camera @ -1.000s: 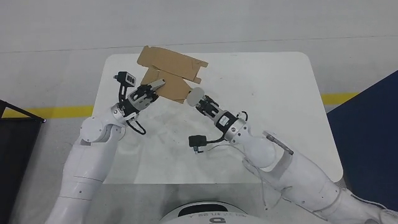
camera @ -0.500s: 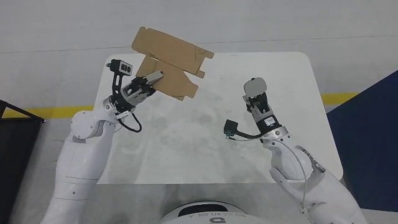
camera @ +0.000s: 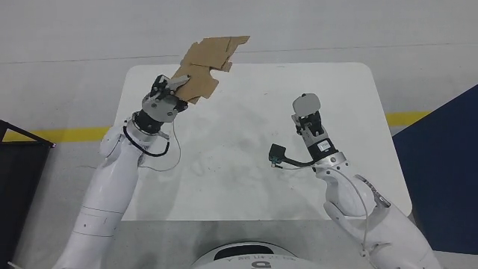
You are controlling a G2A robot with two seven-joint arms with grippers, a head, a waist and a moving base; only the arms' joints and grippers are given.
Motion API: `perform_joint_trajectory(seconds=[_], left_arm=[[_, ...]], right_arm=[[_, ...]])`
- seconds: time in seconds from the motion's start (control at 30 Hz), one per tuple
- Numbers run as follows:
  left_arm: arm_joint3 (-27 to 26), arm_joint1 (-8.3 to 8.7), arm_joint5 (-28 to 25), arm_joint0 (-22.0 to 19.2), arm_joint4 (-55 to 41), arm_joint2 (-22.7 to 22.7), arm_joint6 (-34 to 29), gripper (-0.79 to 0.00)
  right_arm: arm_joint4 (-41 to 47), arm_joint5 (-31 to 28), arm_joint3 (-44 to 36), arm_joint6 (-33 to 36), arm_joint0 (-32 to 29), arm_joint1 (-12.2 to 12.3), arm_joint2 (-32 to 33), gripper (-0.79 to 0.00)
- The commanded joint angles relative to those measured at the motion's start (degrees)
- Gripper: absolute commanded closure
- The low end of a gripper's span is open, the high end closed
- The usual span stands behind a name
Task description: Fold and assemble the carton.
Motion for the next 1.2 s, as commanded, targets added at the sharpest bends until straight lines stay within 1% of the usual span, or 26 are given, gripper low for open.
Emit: perform_joint_trajectory(seconds=[0.0,0.03,0.1,0.2,0.23,0.27,0.43,0.53,0.6,0.9,0.93,1.0,1.07,1.1,1.13,1.17], left_arm=[[1.8,-0.48,9.8,-0.3,-13.5,1.3,0.7,0.0],[2.9,-0.85,14.6,-0.4,-21.2,2.0,1.6,0.0],[5.5,-1.51,22.4,-0.8,-35.5,3.3,6.1,0.0],[7.8,-2.22,29.4,-1.5,-50.6,5.3,14.1,0.0],[8.3,-2.39,31.3,-1.6,-55.2,5.9,16.5,0.0],[8.6,-2.48,31.8,-1.9,-58.0,6.0,18.9,0.0],[7.7,-2.94,37.7,-1.7,-73.6,8.0,27.3,0.0],[6.8,-2.98,41.2,-2.1,-78.4,8.6,31.3,0.0],[7.0,-2.91,41.6,-2.2,-77.8,8.4,33.0,0.0],[7.0,-2.91,41.6,-2.2,-77.8,8.4,33.0,0.0],[7.0,-2.96,41.0,-1.8,-78.2,8.6,33.1,0.0],[6.6,-3.32,40.3,-0.5,-83.4,10.5,34.4,0.0],[6.4,-3.75,38.9,0.5,-94.4,13.1,37.3,0.0],[6.2,-3.89,37.6,0.7,-100.6,14.3,39.8,0.0],[5.9,-4.12,36.6,1.1,-101.3,14.9,40.4,0.0],[5.7,-4.52,36.0,2.1,-101.3,15.6,39.6,0.0]], right_arm=[[0.0,0.0,0.0,0.0,0.0,0.0,0.0,-0.785],[0.0,0.0,0.0,0.0,0.0,0.0,0.0,-0.785],[0.0,0.0,0.0,0.0,0.0,0.0,0.0,-0.785],[0.0,0.0,0.0,0.0,0.0,0.0,0.0,-0.785],[0.0,0.0,0.0,0.0,0.0,0.0,0.0,-0.785],[0.0,0.0,0.0,0.0,0.0,0.0,0.0,-0.785],[0.0,0.0,0.0,0.0,0.0,0.0,0.0,-0.785],[0.0,0.0,0.0,0.0,0.0,0.0,0.0,-0.785],[0.0,0.0,0.0,0.0,0.0,0.0,0.0,-0.785],[0.0,0.0,0.0,0.0,0.0,0.0,0.0,-0.785],[0.0,0.0,0.0,0.0,0.0,0.0,0.0,-0.785],[0.0,0.0,0.0,0.0,0.0,0.0,0.0,-0.785],[0.0,0.0,0.0,0.0,0.0,0.0,0.0,-0.785],[0.0,0.0,0.0,0.0,0.0,0.0,0.0,-0.785],[0.0,0.0,0.0,0.0,0.0,0.0,0.0,-0.785],[0.0,0.0,0.0,0.0,0.0,0.0,0.0,-0.785]])
